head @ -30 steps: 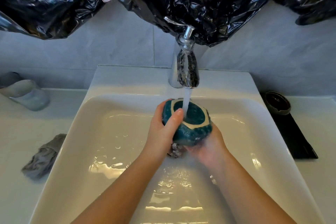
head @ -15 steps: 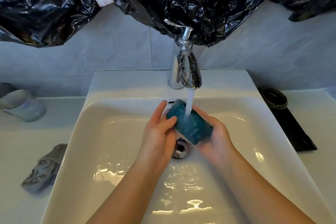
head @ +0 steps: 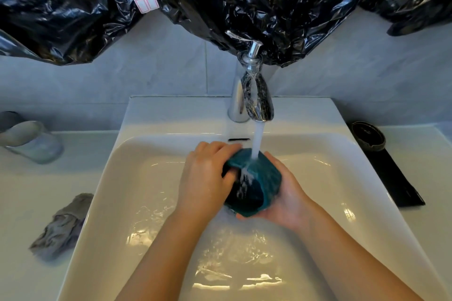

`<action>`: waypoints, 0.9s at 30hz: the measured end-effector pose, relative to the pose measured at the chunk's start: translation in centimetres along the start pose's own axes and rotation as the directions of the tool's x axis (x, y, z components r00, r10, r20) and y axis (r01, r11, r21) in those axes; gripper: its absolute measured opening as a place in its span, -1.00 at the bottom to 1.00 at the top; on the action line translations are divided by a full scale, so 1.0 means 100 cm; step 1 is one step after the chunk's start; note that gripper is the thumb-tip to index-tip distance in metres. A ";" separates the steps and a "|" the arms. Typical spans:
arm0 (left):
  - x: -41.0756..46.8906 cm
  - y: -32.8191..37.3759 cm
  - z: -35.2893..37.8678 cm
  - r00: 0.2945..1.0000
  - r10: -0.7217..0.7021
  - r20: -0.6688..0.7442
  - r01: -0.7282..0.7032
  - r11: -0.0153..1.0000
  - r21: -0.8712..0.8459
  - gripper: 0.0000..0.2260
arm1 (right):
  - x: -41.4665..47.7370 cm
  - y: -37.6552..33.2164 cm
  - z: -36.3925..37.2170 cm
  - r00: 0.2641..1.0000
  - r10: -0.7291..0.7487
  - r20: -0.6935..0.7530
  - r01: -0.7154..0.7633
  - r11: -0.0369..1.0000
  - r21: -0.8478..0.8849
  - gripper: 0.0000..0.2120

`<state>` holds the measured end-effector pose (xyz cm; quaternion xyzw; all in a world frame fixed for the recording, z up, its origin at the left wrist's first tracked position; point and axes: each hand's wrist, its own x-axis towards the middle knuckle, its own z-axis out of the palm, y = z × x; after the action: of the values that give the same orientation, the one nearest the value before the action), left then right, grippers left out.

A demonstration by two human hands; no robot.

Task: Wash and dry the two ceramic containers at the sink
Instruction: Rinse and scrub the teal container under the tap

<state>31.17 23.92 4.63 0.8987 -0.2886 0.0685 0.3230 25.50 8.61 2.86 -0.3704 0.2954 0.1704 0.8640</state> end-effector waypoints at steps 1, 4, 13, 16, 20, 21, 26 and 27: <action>0.000 -0.001 0.002 0.998 -0.062 0.022 0.063 0.995 -0.072 -0.60 | 0.000 -0.001 0.000 1.000 -0.003 0.010 0.004 1.000 -0.027 -0.43; -0.003 0.002 0.008 0.982 -0.186 0.025 0.187 0.963 -0.196 -0.59 | -0.003 -0.001 0.003 0.997 -0.081 0.008 0.081 0.997 -0.011 -0.42; -0.003 0.010 0.020 0.872 -0.489 0.035 0.456 0.782 -0.424 -0.77 | -0.004 0.009 0.006 0.621 -0.748 0.235 0.694 0.386 -0.608 -0.62; -0.003 0.013 0.024 0.837 -0.545 0.053 0.494 0.710 -0.502 -0.81 | -0.005 0.009 0.004 0.497 -0.790 0.359 0.769 0.210 -0.603 -0.67; -0.003 0.018 0.036 0.696 -0.664 0.272 0.616 0.359 -0.701 -0.80 | -0.005 0.013 0.003 0.418 -0.835 0.358 0.804 0.157 -0.574 -0.51; -0.003 0.019 0.038 0.669 -0.648 0.364 0.636 0.245 -0.732 -0.79 | -0.004 0.015 0.003 0.415 -0.840 0.349 0.801 0.156 -0.578 -0.48; -0.004 0.012 0.035 0.719 -0.624 0.307 0.655 0.459 -0.600 -0.81 | -0.002 0.012 0.000 0.407 -0.867 0.288 0.766 0.152 -0.625 -0.51; -0.004 0.009 0.033 0.762 -0.600 0.243 0.617 0.557 -0.556 -0.79 | -0.001 0.011 0.000 0.392 -0.861 0.322 0.762 0.108 -0.638 -0.51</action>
<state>30.13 21.52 2.45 0.7899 0.0291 -0.1548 0.5927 24.82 9.34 2.33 -0.7779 0.0074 -0.2576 0.5732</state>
